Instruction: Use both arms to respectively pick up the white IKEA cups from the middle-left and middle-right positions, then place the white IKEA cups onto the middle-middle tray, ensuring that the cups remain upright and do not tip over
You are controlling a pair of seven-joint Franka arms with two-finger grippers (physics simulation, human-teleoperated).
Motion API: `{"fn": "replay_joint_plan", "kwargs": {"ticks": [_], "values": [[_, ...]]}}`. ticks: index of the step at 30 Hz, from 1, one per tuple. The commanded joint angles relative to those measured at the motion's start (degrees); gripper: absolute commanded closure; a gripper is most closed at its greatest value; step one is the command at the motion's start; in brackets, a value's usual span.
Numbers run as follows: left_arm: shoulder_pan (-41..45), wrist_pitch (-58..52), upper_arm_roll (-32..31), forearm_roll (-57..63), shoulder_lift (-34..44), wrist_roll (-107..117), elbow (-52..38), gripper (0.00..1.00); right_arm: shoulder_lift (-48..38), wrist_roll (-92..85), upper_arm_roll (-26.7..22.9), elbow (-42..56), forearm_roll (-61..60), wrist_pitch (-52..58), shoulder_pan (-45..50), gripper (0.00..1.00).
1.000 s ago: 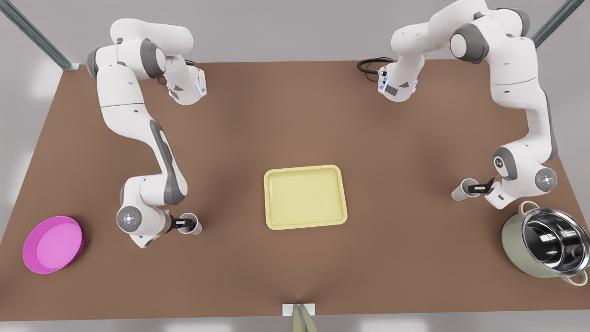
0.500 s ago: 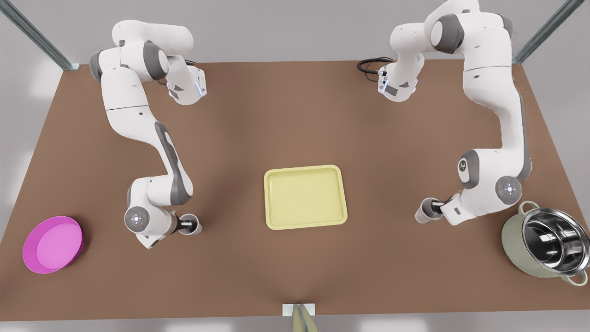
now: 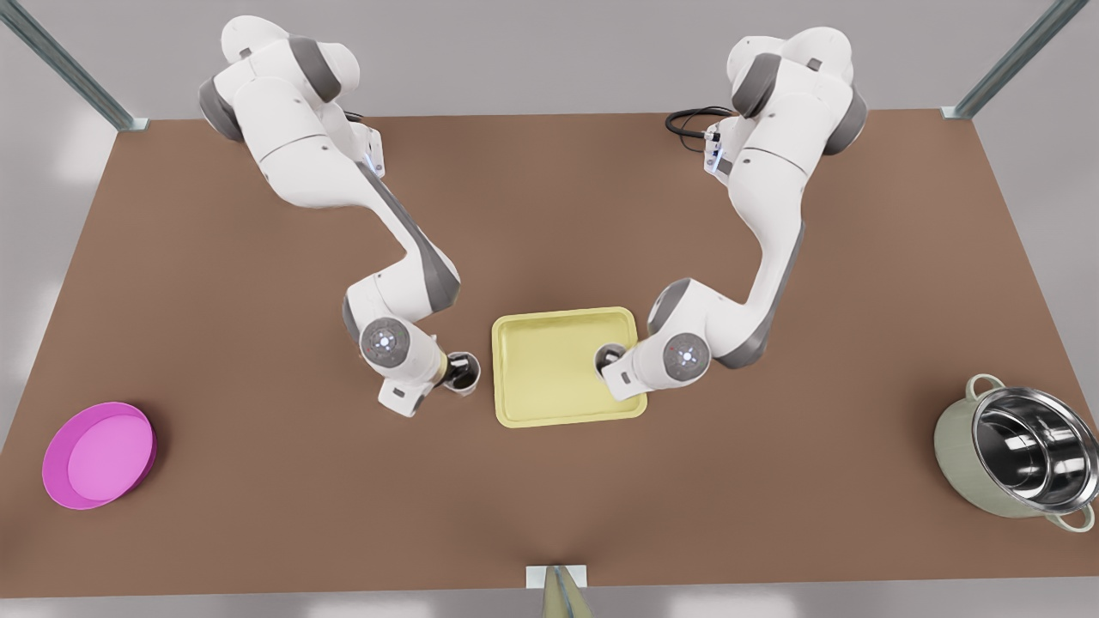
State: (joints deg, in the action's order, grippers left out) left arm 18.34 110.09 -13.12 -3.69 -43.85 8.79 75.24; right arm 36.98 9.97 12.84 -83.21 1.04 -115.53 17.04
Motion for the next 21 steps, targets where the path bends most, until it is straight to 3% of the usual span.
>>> {"fn": "replay_joint_plan", "kwargs": {"ticks": [1,4,5,6,11,15,18,21], "values": [[0.03,3.46,-0.15,-0.35,-0.27,21.01,0.17,0.79,0.38,14.82,-0.01,0.07,0.63,-0.48,2.03,0.76],[0.56,4.95,-0.15,-0.17,-1.41,21.01,0.43,0.79,1.96,17.37,-0.1,0.16,0.63,-4.26,4.23,0.76],[0.56,5.13,-0.15,0.0,-1.85,20.74,0.43,0.24,2.66,17.54,-0.27,-0.02,0.63,-5.93,5.02,0.76],[0.65,5.48,-0.15,0.0,-1.85,20.74,0.43,0.06,3.19,17.63,-0.27,-0.02,0.54,-7.16,5.2,0.76],[0.21,4.95,-0.15,0.0,-1.59,20.57,0.43,0.0,3.89,17.63,-0.1,0.16,0.45,-10.59,6.25,0.76],[-0.58,-3.57,-0.06,0.18,-0.1,21.01,-3.34,0.0,4.51,17.72,0.08,0.24,-0.16,-15.07,7.83,0.76],[-1.02,-29.22,2.92,3.52,1.22,21.36,-21.7,0.0,5.47,17.72,0.08,0.24,-0.08,-16.65,8.71,0.76],[-6.46,-42.32,5.13,9.41,10.18,12.76,-23.65,0.0,6.35,17.72,0.08,0.16,0.01,-17.97,8.98,0.76]]}}
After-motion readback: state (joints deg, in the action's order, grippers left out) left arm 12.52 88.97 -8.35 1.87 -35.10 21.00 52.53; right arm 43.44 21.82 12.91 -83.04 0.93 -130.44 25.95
